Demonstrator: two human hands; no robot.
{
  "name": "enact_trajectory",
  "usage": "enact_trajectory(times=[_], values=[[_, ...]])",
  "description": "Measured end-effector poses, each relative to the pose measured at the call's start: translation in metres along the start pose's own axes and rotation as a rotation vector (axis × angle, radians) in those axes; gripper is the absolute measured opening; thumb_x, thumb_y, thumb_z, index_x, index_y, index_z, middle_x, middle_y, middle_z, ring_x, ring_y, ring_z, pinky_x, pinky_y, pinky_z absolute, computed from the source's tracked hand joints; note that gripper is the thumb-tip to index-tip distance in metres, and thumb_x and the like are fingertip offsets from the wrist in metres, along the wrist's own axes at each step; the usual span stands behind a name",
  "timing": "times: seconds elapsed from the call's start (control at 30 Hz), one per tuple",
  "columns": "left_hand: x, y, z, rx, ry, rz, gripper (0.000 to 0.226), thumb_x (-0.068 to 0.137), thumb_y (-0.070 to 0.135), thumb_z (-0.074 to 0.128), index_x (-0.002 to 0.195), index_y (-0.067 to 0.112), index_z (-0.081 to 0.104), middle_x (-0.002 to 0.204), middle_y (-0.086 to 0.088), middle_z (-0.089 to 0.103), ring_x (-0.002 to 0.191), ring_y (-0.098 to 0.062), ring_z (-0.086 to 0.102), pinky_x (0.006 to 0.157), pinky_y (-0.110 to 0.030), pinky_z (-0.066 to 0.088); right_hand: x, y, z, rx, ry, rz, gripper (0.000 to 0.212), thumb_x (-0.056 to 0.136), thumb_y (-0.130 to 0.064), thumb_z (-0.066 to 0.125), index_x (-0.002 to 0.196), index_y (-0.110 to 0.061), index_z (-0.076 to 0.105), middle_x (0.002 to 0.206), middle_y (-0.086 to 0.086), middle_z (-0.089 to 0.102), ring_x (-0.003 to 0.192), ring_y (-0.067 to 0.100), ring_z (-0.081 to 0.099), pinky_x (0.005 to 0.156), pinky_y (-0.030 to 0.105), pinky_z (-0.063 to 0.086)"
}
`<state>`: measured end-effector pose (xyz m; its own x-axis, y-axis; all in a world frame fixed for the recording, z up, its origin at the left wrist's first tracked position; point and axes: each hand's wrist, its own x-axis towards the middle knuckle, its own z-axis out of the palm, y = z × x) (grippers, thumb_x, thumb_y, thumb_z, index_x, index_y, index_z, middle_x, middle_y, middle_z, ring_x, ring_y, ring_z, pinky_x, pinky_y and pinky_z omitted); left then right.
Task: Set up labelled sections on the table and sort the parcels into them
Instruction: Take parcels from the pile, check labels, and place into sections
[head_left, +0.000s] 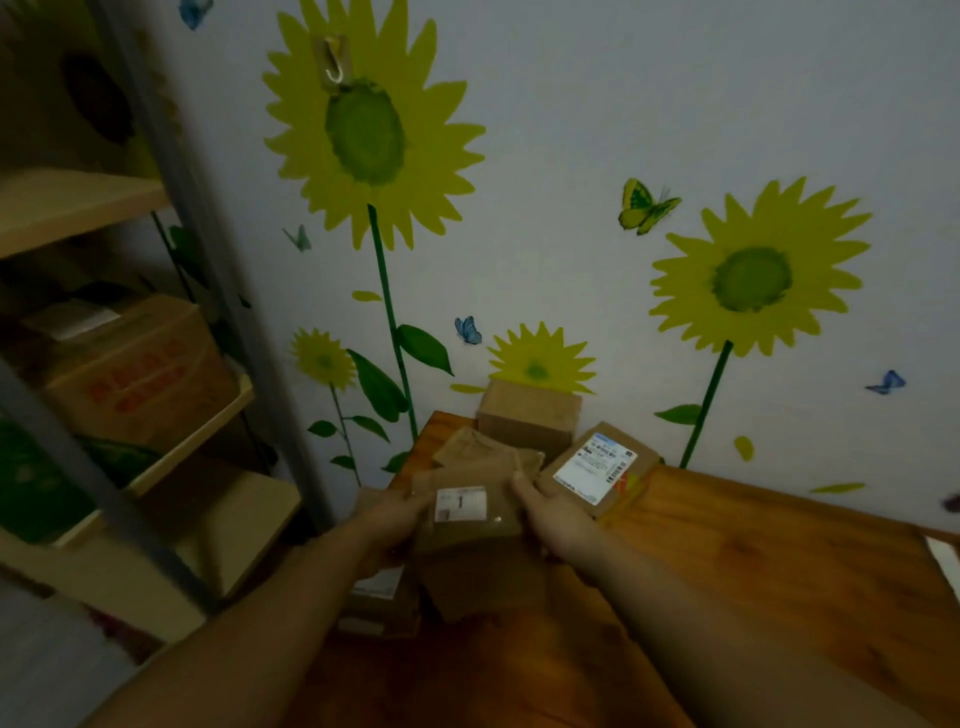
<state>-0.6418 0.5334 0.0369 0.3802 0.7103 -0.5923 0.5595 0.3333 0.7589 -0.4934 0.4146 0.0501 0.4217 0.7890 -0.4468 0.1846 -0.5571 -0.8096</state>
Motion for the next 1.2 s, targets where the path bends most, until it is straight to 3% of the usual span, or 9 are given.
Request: enact_trajectory(times=[0.1, 0.2, 0.33, 0.47, 0.57, 0.67, 0.8, 0.97, 1.2], values=[[-0.009, 0.002, 0.017, 0.132, -0.068, 0.054, 0.011, 0.097, 0.037, 0.049, 0.097, 0.026, 0.051, 0.092, 0.003, 0.054, 0.084, -0.016, 0.052, 0.088, -0.036, 0.047, -0.014, 0.019, -0.015, 0.078, 0.029, 0.038, 0.052, 0.097, -0.058, 0.029, 0.139, -0.028, 0.04, 0.094, -0.012, 0.054, 0.083, 0.006, 0.052, 0.082, 0.029, 0.044], [-0.021, 0.003, 0.037, 0.071, -0.159, 0.069, 0.035, 0.094, 0.046, 0.047, 0.115, 0.022, 0.061, 0.105, -0.002, 0.069, 0.095, -0.021, 0.062, 0.09, -0.041, 0.05, -0.032, 0.034, -0.037, 0.184, 0.153, 0.052, 0.051, 0.097, -0.058, 0.031, 0.136, -0.027, 0.04, 0.114, -0.002, 0.059, 0.097, 0.016, 0.059, 0.084, 0.034, 0.048], [-0.048, 0.01, 0.069, -0.128, -0.145, 0.024, 0.046, 0.096, 0.053, 0.035, 0.082, 0.015, 0.058, 0.056, -0.002, 0.061, 0.056, -0.017, 0.056, 0.064, -0.031, 0.046, -0.066, 0.051, -0.074, 0.253, 0.214, 0.011, 0.036, 0.096, -0.056, 0.038, 0.113, -0.028, 0.054, 0.107, -0.002, 0.066, 0.097, 0.019, 0.063, 0.088, 0.037, 0.05], [-0.088, 0.007, 0.109, -0.057, -0.1, 0.109, 0.026, 0.093, 0.041, 0.051, 0.103, 0.02, 0.064, 0.077, -0.003, 0.066, 0.078, -0.019, 0.06, 0.084, -0.039, 0.054, -0.105, 0.08, -0.103, 0.199, 0.261, -0.028, 0.021, 0.089, -0.035, 0.06, 0.099, -0.018, 0.054, 0.098, 0.005, 0.068, 0.09, 0.019, 0.065, 0.088, 0.044, 0.054], [-0.122, -0.003, 0.136, -0.036, -0.128, 0.116, 0.019, 0.089, 0.025, 0.058, 0.106, 0.018, 0.064, 0.096, -0.008, 0.07, 0.096, -0.024, 0.064, 0.081, -0.039, 0.056, -0.144, 0.101, -0.123, 0.179, 0.249, -0.098, 0.027, 0.088, -0.042, 0.06, 0.101, -0.019, 0.055, 0.098, 0.002, 0.067, 0.088, 0.016, 0.065, 0.08, 0.037, 0.055], [-0.155, -0.013, 0.168, -0.015, -0.128, 0.158, 0.034, 0.084, 0.014, 0.061, 0.118, 0.017, 0.057, 0.102, -0.007, 0.069, 0.095, -0.024, 0.065, 0.066, -0.034, 0.052, -0.183, 0.125, -0.141, 0.174, 0.197, -0.144, 0.037, 0.088, -0.048, 0.06, 0.117, -0.025, 0.054, 0.106, -0.003, 0.063, 0.092, 0.011, 0.062, 0.074, 0.028, 0.052], [-0.202, -0.017, 0.206, -0.055, -0.054, 0.346, 0.068, 0.079, -0.008, 0.06, 0.137, 0.02, 0.038, 0.105, -0.005, 0.064, 0.102, -0.023, 0.06, 0.086, -0.038, 0.051, -0.224, 0.148, -0.16, 0.146, 0.287, -0.243, 0.038, 0.086, -0.023, 0.068, 0.119, -0.025, 0.051, 0.1, -0.001, 0.06, 0.089, 0.014, 0.061, 0.076, 0.032, 0.055], [-0.25, -0.005, 0.237, -0.169, -0.04, 0.59, 0.066, 0.081, -0.019, 0.053, 0.137, 0.013, 0.038, 0.105, -0.002, 0.061, 0.089, -0.008, 0.06, 0.073, -0.025, 0.05, -0.266, 0.154, -0.181, 0.257, 0.404, -0.373, 0.035, 0.086, -0.007, 0.066, 0.114, -0.021, 0.05, 0.1, -0.004, 0.057, 0.088, 0.009, 0.06, 0.078, 0.037, 0.056], [-0.278, 0.009, 0.29, -0.14, -0.196, 0.722, 0.061, 0.087, -0.015, 0.05, 0.14, 0.011, 0.035, 0.124, -0.007, 0.055, 0.102, -0.015, 0.058, 0.095, -0.033, 0.045, -0.319, 0.188, -0.206, 0.312, 0.6, -0.371, 0.035, 0.086, -0.006, 0.066, 0.106, -0.028, 0.049, 0.106, -0.004, 0.06, 0.097, 0.011, 0.062, 0.08, 0.031, 0.055]])
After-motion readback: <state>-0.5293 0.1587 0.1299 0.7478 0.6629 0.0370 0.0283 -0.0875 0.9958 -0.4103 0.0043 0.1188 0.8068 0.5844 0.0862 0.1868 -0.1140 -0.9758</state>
